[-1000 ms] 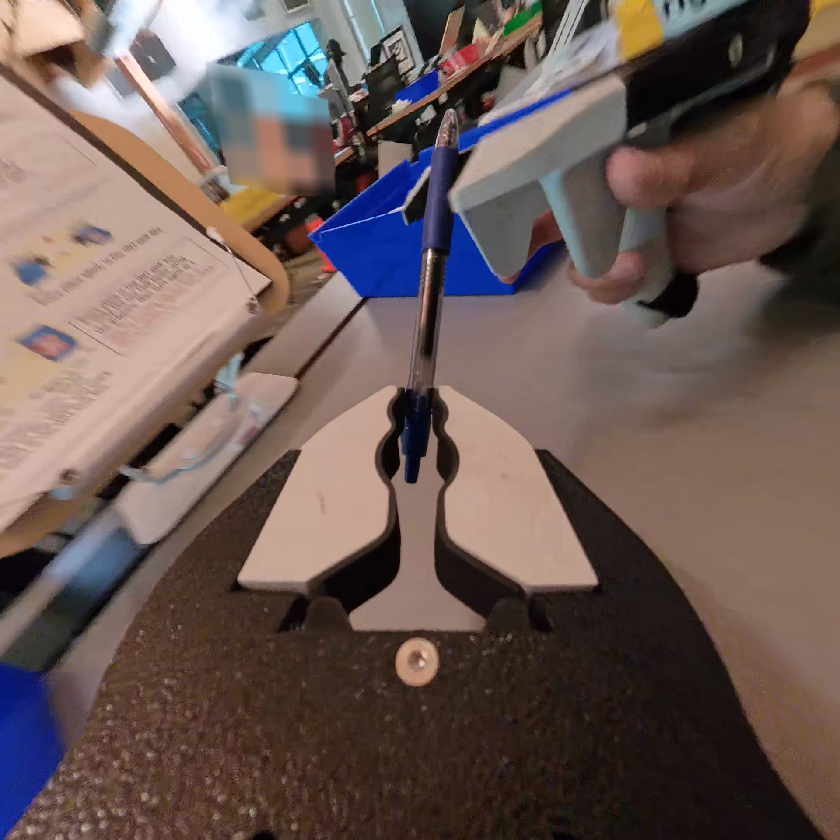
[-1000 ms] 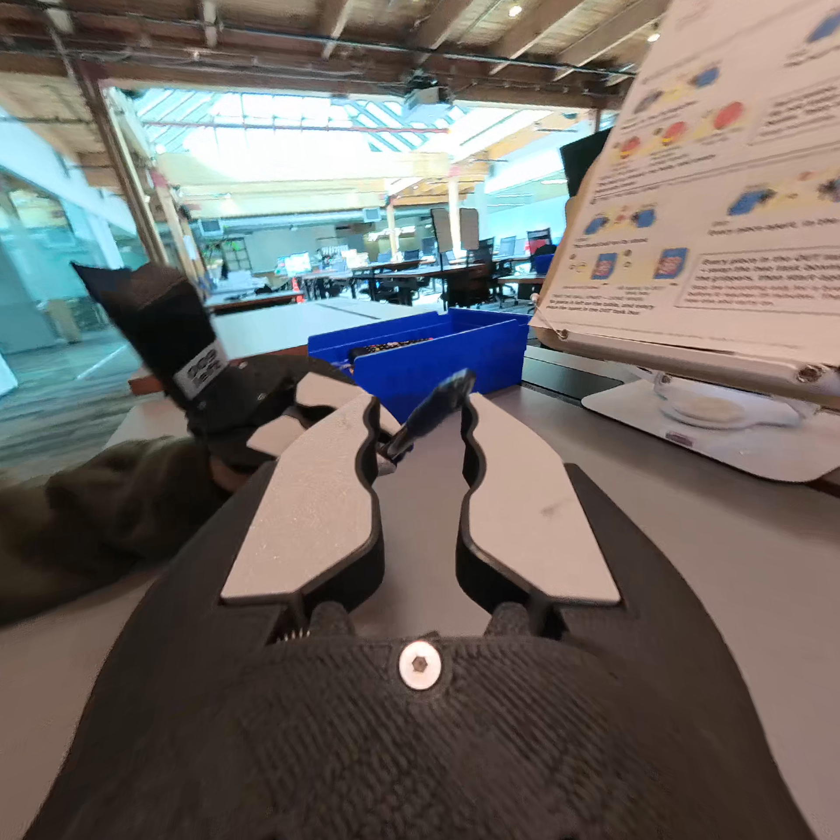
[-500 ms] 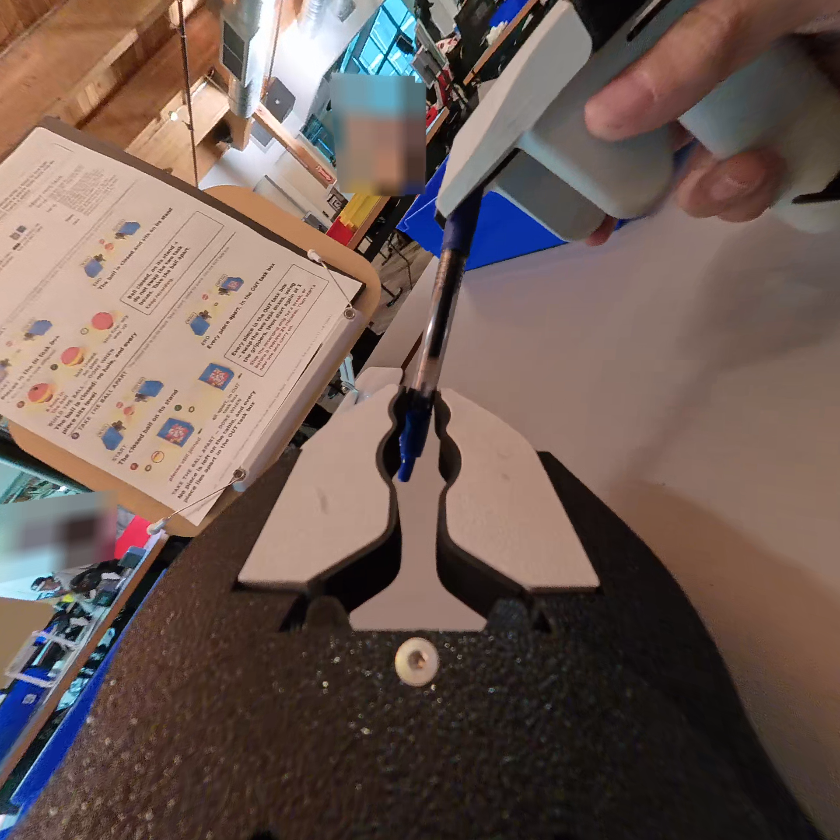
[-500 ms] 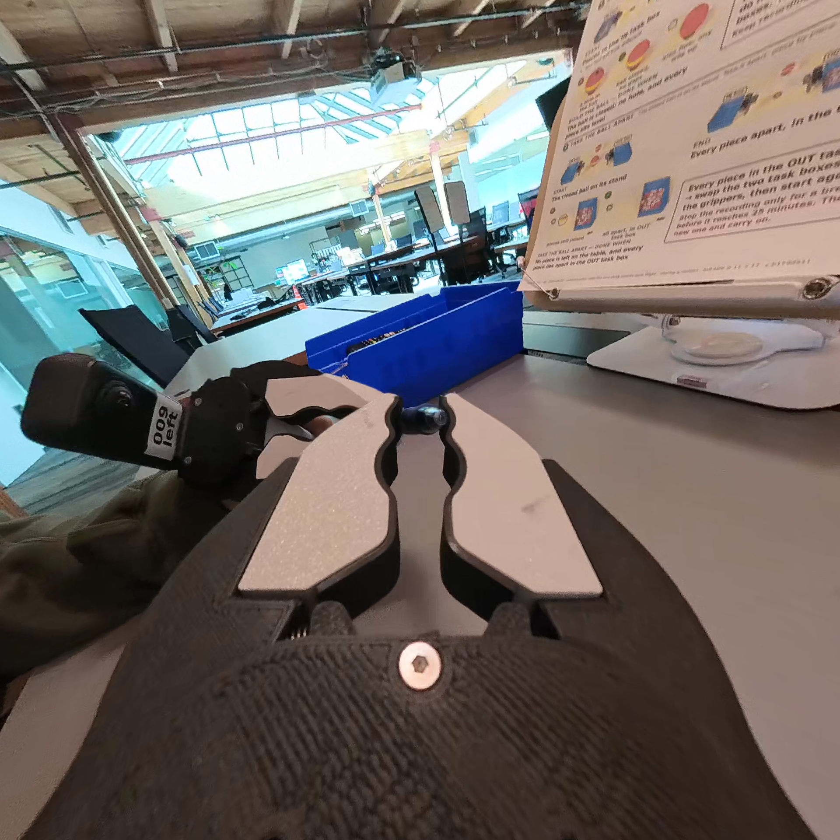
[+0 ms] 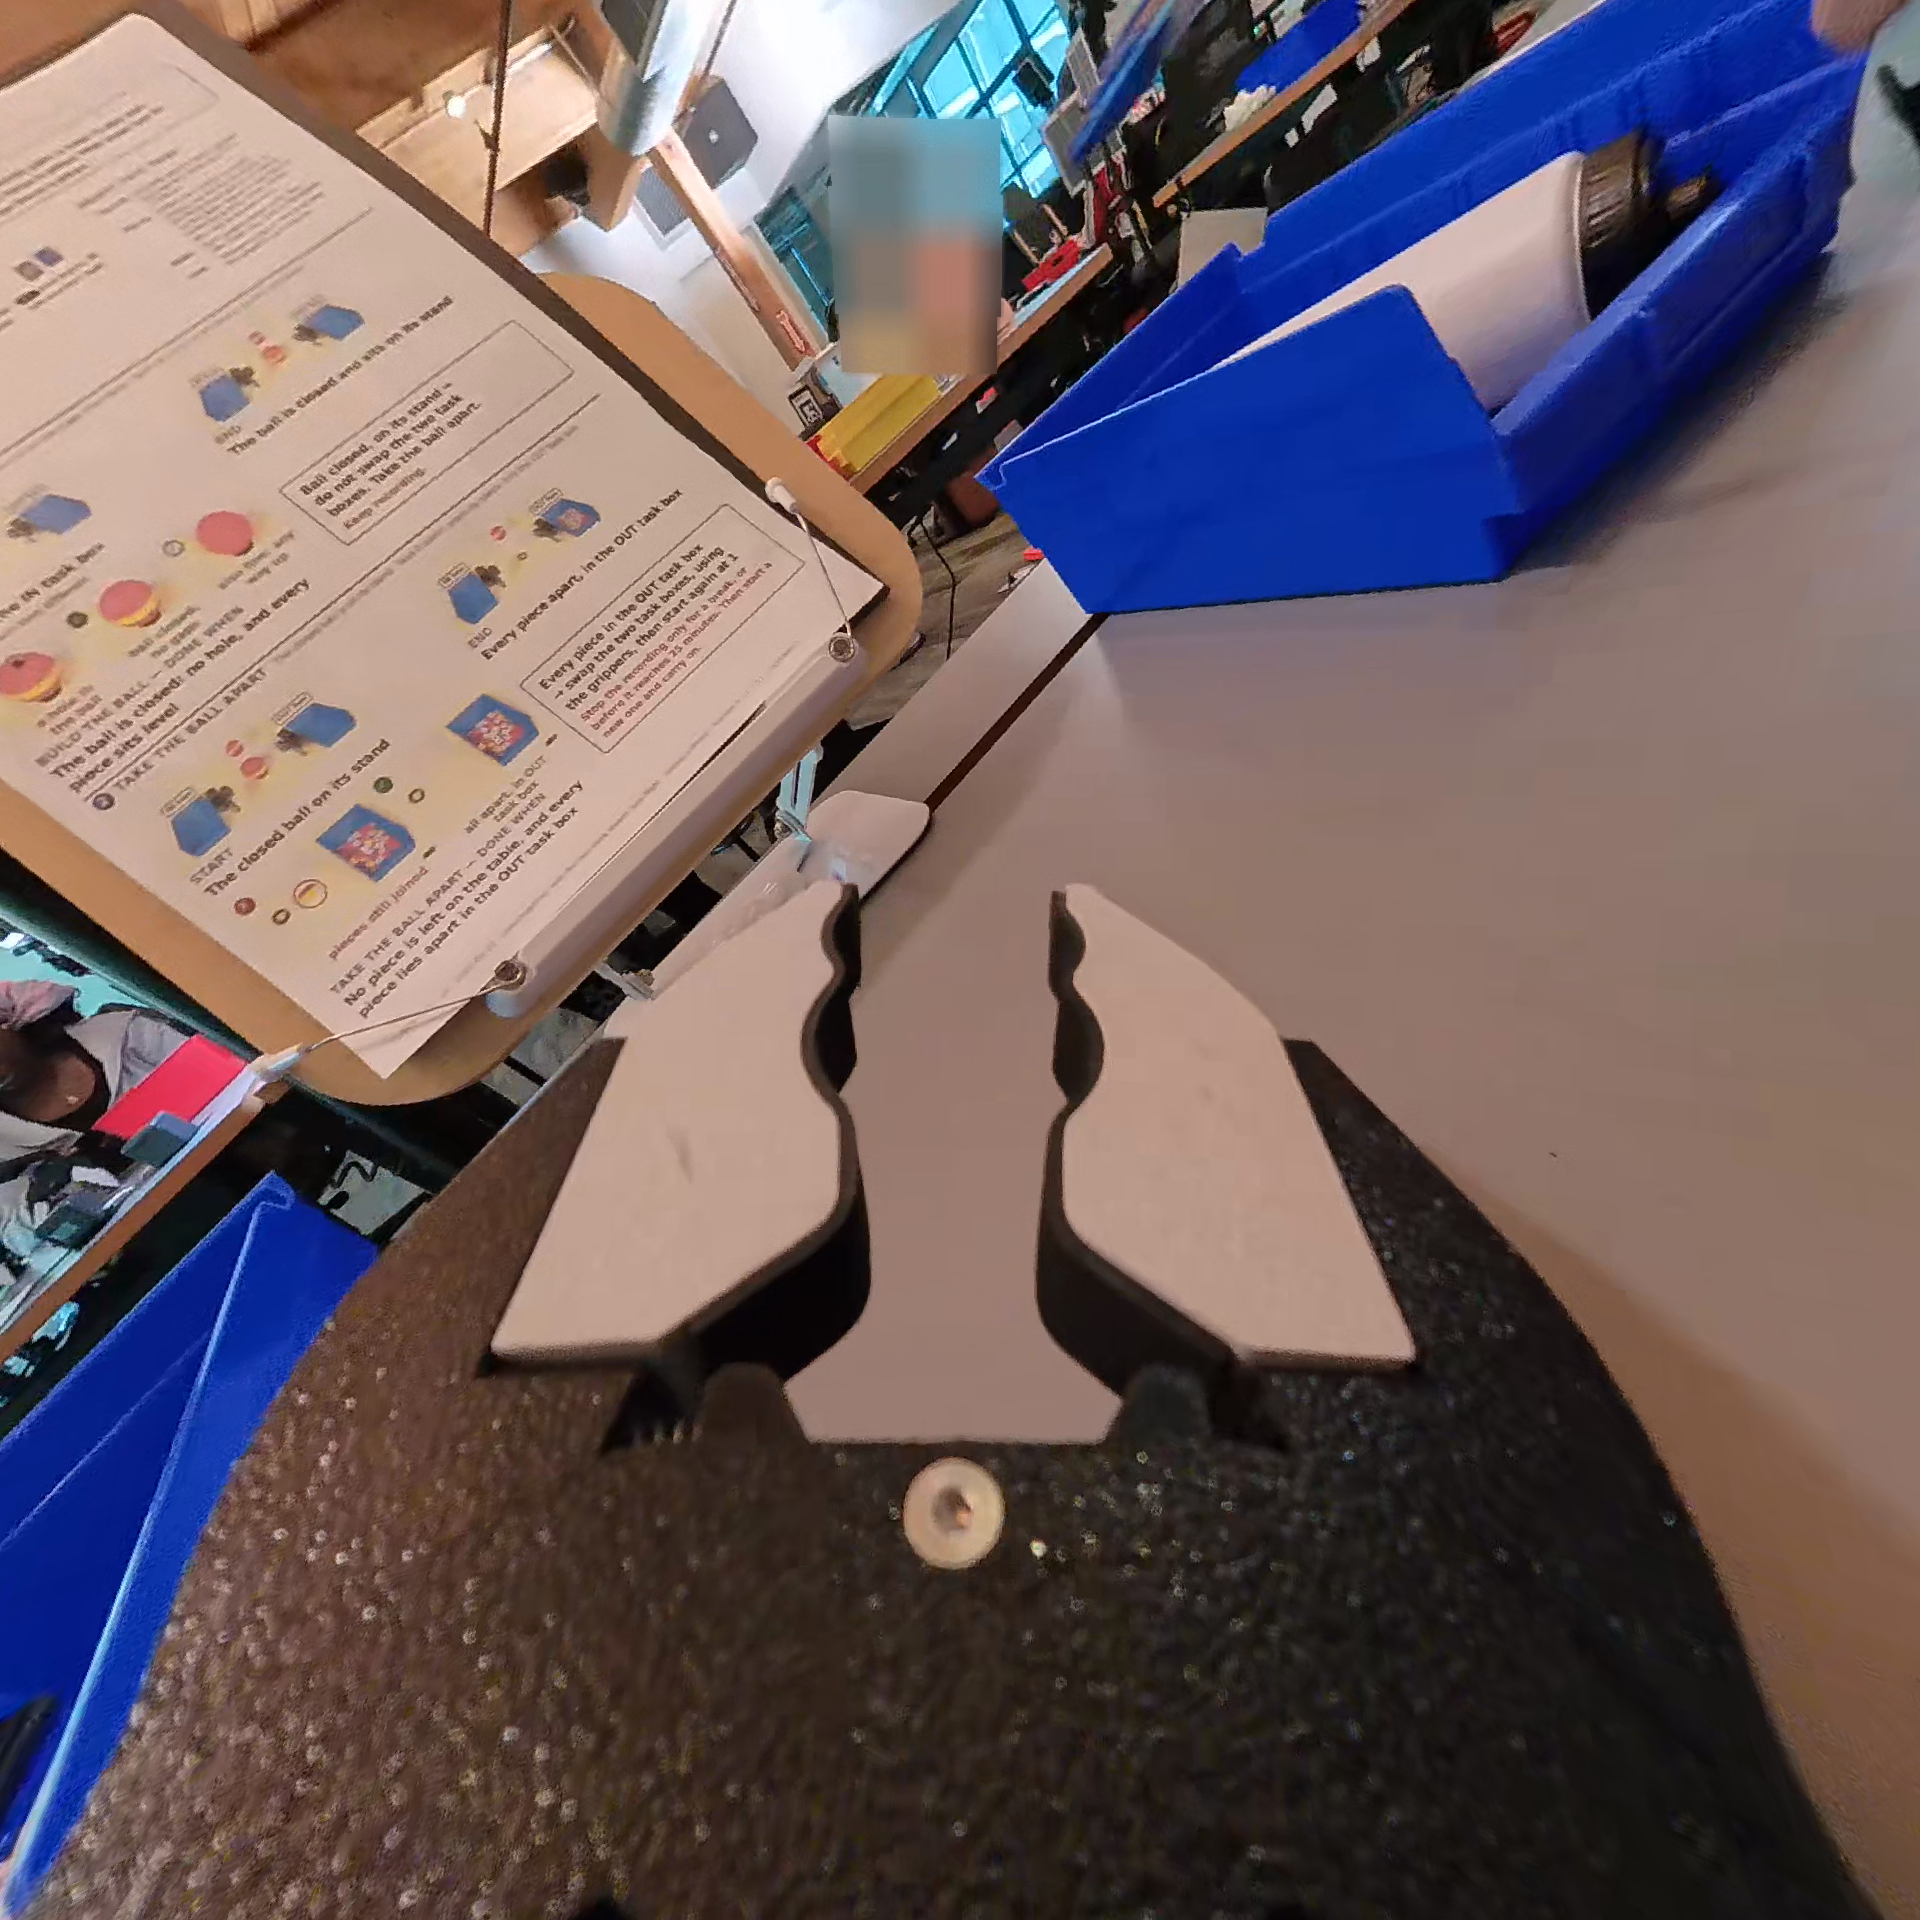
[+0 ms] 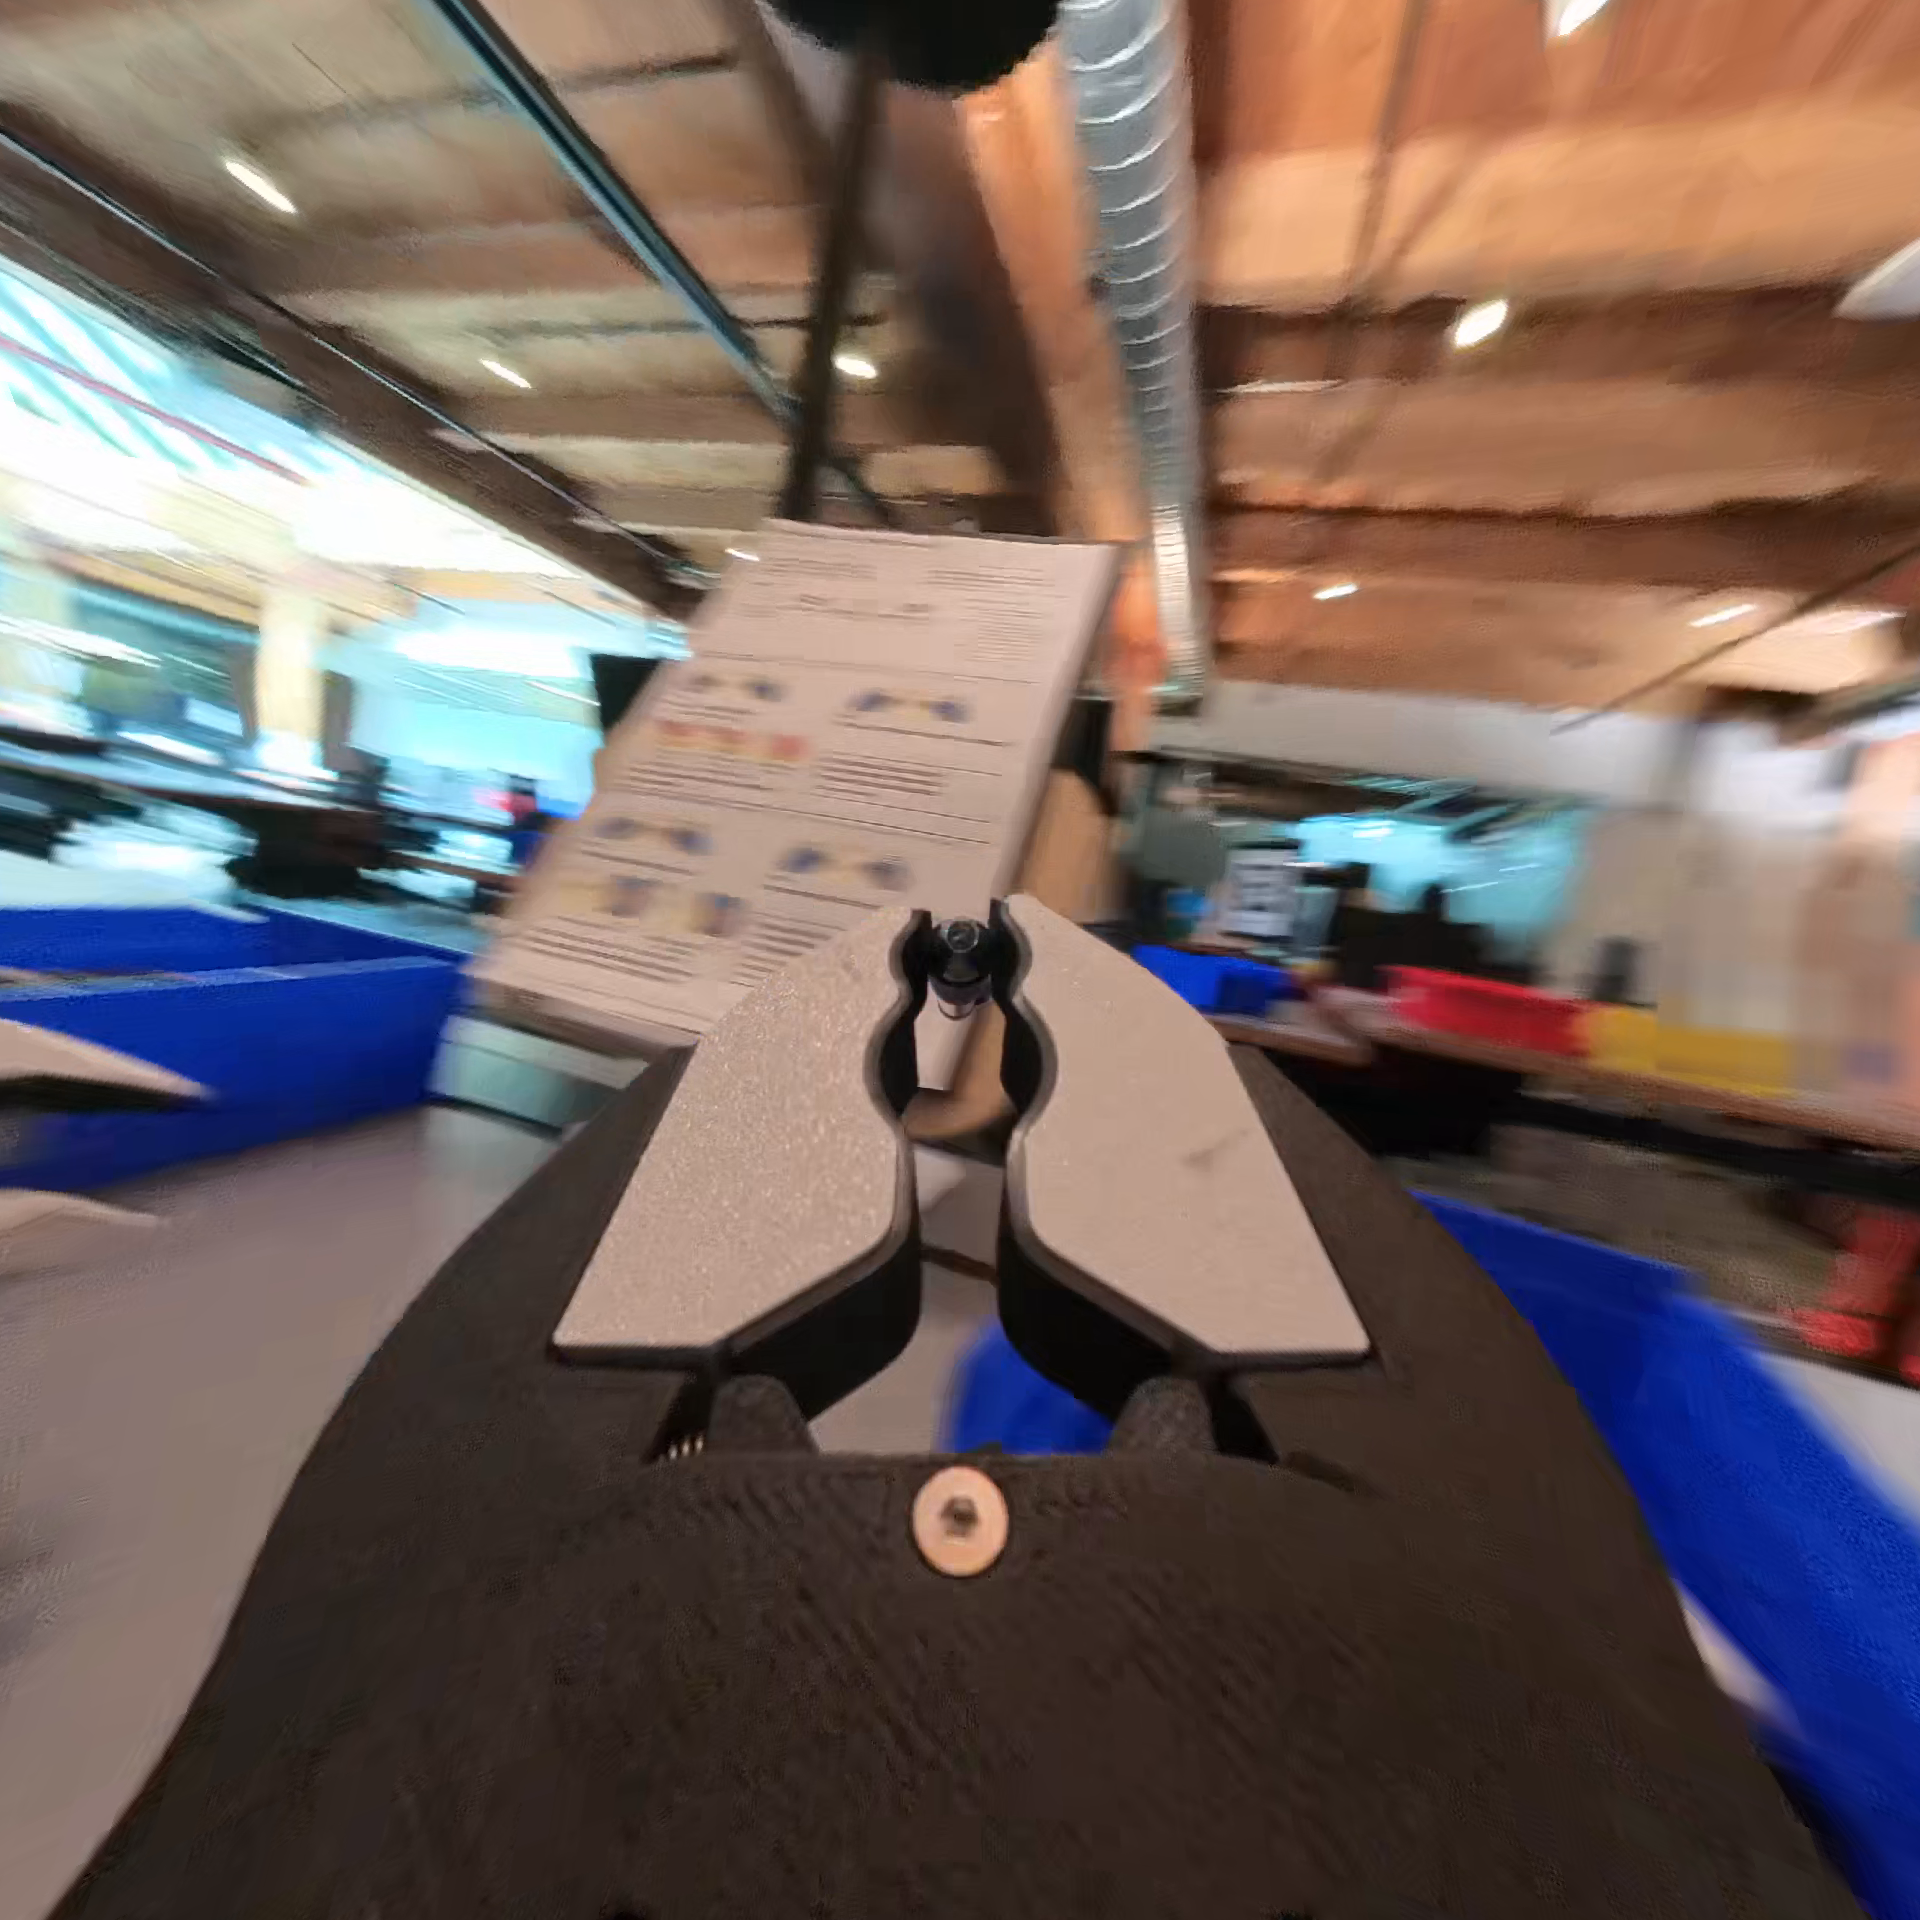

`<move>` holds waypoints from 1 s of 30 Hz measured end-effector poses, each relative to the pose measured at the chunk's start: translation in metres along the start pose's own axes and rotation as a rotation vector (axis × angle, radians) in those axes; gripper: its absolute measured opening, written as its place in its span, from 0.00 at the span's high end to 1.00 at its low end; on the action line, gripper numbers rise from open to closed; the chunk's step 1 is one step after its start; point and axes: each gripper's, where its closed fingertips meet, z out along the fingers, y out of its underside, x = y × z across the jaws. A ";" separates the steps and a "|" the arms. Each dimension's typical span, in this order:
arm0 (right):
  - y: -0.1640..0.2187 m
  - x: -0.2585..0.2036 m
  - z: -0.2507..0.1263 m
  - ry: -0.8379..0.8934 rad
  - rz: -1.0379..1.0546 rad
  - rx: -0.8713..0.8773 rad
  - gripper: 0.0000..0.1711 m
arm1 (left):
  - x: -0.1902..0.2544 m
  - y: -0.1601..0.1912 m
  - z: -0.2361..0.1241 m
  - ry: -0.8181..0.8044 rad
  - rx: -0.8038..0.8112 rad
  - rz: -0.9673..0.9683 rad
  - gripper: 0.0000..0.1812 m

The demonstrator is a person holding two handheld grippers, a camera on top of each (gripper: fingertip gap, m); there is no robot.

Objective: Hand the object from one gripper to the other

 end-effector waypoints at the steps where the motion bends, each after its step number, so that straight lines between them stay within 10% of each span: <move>1: 0.006 0.018 -0.004 0.066 -0.066 -0.019 0.94 | 0.001 0.000 0.000 -0.001 0.001 0.001 0.82; 15: 0.129 0.091 -0.024 0.318 -0.037 -0.526 0.93 | 0.000 0.001 0.000 0.003 0.000 -0.010 0.84; 23: 0.147 0.087 -0.039 0.328 -0.042 -0.785 0.43 | 0.001 0.003 0.001 0.038 -0.007 -0.084 0.84; 30: 0.097 0.076 -0.019 0.357 -0.250 -0.581 0.35 | -0.062 -0.012 -0.027 -0.103 0.065 -0.309 0.85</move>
